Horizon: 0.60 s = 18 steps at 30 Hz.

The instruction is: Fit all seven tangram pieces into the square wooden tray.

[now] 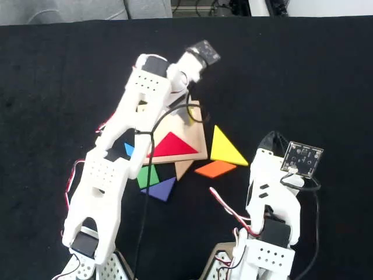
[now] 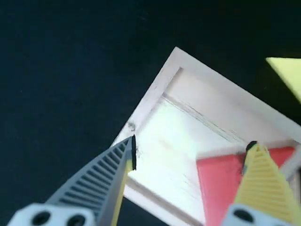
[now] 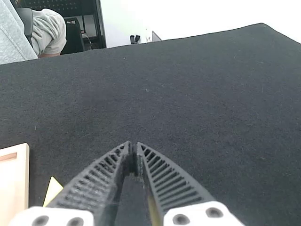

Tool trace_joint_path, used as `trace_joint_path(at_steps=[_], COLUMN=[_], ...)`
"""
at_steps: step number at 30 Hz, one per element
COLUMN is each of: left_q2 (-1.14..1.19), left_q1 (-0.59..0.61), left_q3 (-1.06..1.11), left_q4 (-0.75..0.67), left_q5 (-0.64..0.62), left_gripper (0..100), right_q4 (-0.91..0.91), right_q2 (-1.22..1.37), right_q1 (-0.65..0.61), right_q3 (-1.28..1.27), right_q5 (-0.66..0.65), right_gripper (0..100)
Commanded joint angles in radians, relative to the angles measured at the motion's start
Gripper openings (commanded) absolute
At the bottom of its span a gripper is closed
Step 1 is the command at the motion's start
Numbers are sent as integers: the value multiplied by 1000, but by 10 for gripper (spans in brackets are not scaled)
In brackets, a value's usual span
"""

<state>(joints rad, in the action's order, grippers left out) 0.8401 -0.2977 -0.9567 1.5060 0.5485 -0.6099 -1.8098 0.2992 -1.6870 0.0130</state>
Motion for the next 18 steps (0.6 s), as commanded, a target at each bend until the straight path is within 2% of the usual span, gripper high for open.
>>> trace_joint_path(at_steps=[1,3,6,12,18], left_q2=[-181,-269,-376,-606,-1031], left_q1=[-10,22,81,193,214], left_q3=[-282,-292,-234,91,530], left_q4=[258,255,256,256,210], left_q5=[-140,-267,-302,-379,-390], left_gripper=[360,360,360,360,360], right_q4=[11,9,6,5,5], right_q2=[-71,-71,-71,-71,-71], right_q1=[-15,-26,-37,-37,-38], right_q3=[2,2,2,2,2], right_q5=[-11,-11,-12,-12,-12], right_gripper=[12,12,12,12,12])
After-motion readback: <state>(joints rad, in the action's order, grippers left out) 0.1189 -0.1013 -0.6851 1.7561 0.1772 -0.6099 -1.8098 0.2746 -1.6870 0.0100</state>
